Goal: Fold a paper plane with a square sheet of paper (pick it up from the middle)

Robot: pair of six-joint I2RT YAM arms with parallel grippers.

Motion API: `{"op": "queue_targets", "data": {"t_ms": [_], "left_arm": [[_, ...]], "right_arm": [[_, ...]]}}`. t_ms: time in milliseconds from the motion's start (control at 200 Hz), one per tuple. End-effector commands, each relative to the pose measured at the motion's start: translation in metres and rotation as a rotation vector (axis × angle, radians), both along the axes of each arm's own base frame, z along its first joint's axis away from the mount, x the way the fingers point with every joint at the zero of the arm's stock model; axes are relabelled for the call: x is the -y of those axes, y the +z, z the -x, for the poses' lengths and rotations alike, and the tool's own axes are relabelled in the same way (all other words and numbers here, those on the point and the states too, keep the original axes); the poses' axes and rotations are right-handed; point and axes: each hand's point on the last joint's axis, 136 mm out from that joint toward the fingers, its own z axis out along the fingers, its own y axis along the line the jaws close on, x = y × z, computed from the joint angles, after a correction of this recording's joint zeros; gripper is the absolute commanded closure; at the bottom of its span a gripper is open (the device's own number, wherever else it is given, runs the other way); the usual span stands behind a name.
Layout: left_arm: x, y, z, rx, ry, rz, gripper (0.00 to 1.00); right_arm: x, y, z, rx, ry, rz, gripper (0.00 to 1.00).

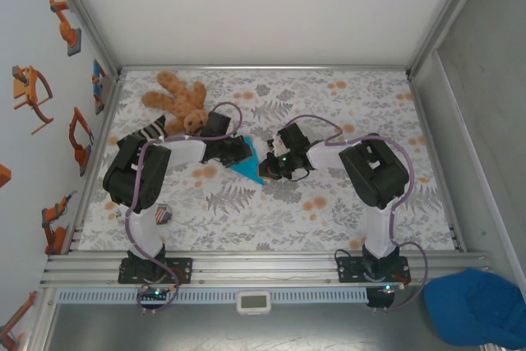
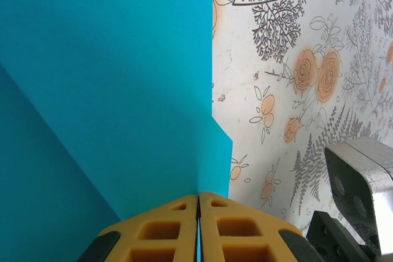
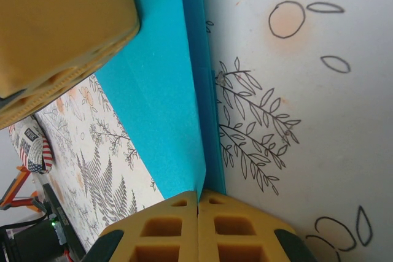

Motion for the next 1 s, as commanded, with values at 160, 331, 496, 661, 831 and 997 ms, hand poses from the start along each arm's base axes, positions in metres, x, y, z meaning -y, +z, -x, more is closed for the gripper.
{"op": "queue_targets", "data": {"t_ms": [160,331,496,661,831,997], "left_arm": [[-0.011,-0.015,0.004,-0.049,0.03,-0.044,0.92],[-0.011,-0.017,0.005,-0.051,0.028,-0.046,0.92],[-0.01,-0.018,0.004,-0.053,0.025,-0.042,0.92],[-0.011,-0.02,0.005,-0.058,0.025,-0.046,0.92],[-0.01,-0.02,0.004,-0.053,0.019,-0.042,0.92],[-0.012,-0.026,0.005,-0.066,0.022,-0.053,0.91]], "right_arm": [[0.026,-0.044,0.022,-0.126,-0.015,0.154,0.95],[0.026,-0.043,0.022,-0.127,-0.014,0.154,0.95],[0.026,-0.043,0.022,-0.129,-0.014,0.154,0.95],[0.024,-0.041,0.022,-0.134,-0.012,0.146,0.95],[0.024,-0.041,0.022,-0.134,-0.011,0.146,0.94],[0.025,-0.04,0.021,-0.133,-0.015,0.146,0.94]]}}
